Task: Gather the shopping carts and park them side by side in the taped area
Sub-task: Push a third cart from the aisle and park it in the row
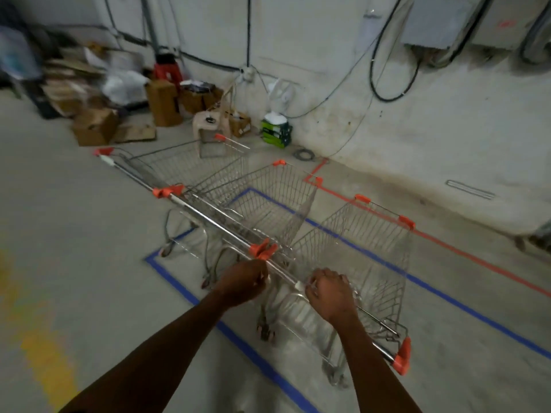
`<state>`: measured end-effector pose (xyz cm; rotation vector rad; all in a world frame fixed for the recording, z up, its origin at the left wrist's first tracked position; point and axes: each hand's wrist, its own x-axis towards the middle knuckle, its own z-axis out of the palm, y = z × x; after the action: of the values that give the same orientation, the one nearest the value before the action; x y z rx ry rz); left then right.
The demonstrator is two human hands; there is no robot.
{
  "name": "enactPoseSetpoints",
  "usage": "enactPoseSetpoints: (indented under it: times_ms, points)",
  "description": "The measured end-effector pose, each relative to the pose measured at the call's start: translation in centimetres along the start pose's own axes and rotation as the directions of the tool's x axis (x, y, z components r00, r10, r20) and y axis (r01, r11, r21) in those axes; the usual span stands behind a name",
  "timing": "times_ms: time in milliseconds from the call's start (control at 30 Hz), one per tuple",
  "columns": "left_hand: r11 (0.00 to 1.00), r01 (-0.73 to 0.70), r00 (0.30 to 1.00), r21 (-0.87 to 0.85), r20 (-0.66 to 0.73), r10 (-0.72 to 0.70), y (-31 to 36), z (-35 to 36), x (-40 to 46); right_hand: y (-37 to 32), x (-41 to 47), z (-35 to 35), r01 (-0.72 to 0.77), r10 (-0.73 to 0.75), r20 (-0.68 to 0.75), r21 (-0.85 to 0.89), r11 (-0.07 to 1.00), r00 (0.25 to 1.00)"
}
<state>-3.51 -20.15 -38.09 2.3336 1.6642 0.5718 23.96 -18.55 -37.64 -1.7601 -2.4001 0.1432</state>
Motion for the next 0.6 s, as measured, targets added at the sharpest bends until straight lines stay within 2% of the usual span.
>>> enactPoseSetpoints:
  times_ms: [133,233,367,600]
  points:
    - [0.969,0.241,0.966,0.059,-0.107,-0.234,-0.9,-3.0,-6.6,-5.7,2.6,0.9,0.230,-0.232,-0.050,-0.037,0.972,0.971]
    - [0.918,0.374,0.914,0.131,-0.217,-0.341,-1.8,-5.5,-12.8,-11.6,3.9,1.5,0.411,-0.406,-0.153,0.002,0.912,0.901]
    - [0.811,0.569,0.785,0.140,-0.387,-0.484,-2.9,-9.3,-21.9,-21.3,3.5,1.2,0.616,-0.599,-0.191,0.036,0.787,0.777]
    - [0.570,0.814,0.534,0.112,-0.531,-0.658,-4.3,-14.8,-36.4,-37.9,-1.3,2.6,0.830,-0.800,-0.224,0.181,0.528,0.557]
